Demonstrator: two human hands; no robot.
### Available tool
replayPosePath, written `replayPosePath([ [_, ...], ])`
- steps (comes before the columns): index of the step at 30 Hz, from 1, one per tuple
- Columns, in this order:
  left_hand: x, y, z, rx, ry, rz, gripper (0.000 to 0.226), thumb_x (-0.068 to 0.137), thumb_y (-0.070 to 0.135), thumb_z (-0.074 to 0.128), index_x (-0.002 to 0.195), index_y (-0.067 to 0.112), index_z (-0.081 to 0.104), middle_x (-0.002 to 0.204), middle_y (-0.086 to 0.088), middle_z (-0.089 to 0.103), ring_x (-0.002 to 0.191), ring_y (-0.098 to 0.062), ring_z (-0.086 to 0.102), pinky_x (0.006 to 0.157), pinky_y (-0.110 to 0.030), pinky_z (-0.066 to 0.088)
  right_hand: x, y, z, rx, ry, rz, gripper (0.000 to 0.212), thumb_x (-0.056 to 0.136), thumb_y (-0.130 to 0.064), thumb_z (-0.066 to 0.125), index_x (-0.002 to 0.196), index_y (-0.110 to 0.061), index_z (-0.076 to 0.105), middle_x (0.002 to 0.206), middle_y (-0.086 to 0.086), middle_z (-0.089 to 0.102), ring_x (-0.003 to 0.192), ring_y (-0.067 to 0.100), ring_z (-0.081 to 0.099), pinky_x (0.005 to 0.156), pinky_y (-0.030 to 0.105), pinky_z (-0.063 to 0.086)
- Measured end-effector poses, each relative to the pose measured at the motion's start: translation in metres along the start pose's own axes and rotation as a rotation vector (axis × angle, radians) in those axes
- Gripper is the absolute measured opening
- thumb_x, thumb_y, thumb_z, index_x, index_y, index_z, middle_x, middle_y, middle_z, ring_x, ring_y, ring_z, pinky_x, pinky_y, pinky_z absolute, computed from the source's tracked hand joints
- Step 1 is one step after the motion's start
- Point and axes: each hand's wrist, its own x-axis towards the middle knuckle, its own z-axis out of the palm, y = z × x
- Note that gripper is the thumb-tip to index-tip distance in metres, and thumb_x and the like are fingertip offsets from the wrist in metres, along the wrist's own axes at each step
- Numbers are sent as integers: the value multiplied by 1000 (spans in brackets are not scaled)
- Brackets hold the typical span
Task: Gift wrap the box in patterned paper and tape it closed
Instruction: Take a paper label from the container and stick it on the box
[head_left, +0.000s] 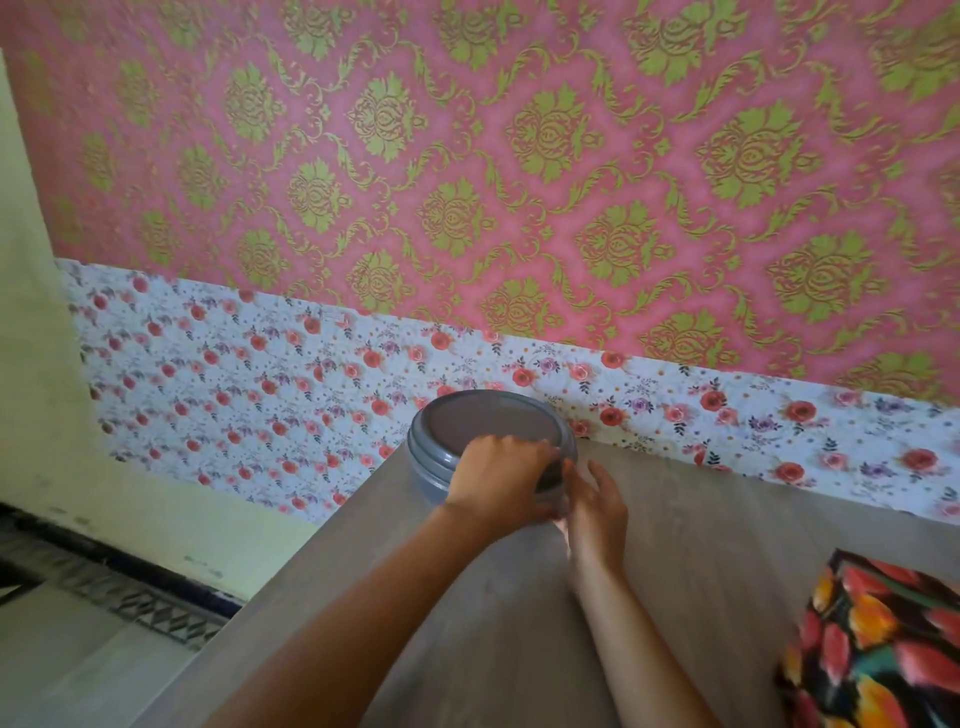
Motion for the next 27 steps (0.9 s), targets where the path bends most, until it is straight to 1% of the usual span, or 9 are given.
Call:
replayPosePath([
  [2,0,-10,-10,-83,-118,10,56,77,56,64,128,37,53,120,6,65,108,-20,60,85,-33,47,2,0,-6,-30,31,-65,51,88,-3,60,135,0,41,114,25,61,89,28,60,61,29,48],
  [5,-4,-29,-21,-91,-290,-11,72,78,60,63,141,38,37,150,9,35,137,-19,32,111,-39,28,0,-3,-12,-50,52,-129,48,84,-2,64,129,-3,49,93,17,66,72,15,58,56,18,48],
  [9,-16,-34,-25,-67,-367,46,68,87,59,48,147,35,26,156,12,18,143,-17,18,113,-36,18,0,-12,-15,158,51,40,41,80,3,67,112,-17,51,77,4,60,64,7,56,52,14,47],
  [11,-18,-28,-26,-13,-354,90,65,91,57,39,148,33,21,157,11,16,143,-18,18,112,-34,18,0,-16,-19,239,7,160,19,82,4,64,85,-13,56,66,1,59,52,2,57,48,14,47],
  [12,-18,-27,-25,16,-351,102,63,93,57,36,149,32,20,157,10,15,143,-18,18,112,-34,18,1,-17,-21,270,-19,196,20,84,4,62,75,-12,56,58,-1,61,46,0,57,45,13,47],
  [16,-23,-22,-27,25,-326,111,62,94,56,25,149,29,19,157,9,16,143,-18,18,112,-33,18,-6,-26,-29,374,-83,286,18,87,4,55,76,-9,58,48,-4,64,41,0,59,45,11,49],
  [19,-33,-21,-29,-75,-284,100,83,76,67,7,147,28,26,155,9,23,143,-19,21,114,-32,19,-12,-29,-31,418,-106,348,20,88,6,52,76,-7,58,47,-3,63,39,1,58,44,11,48],
  [24,-42,-23,-23,-174,-122,95,96,74,80,-1,138,25,46,143,5,45,133,-24,42,106,-36,36,-22,-30,-32,495,-103,393,19,88,7,52,76,-7,59,47,-3,63,38,1,57,44,11,47],
  [27,-41,-25,-20,-219,-111,40,102,69,87,-2,136,28,49,140,7,49,133,-22,42,102,-34,40,-24,-32,-33,516,-108,391,18,88,6,53,76,-7,59,48,-2,64,39,2,58,43,11,47],
])
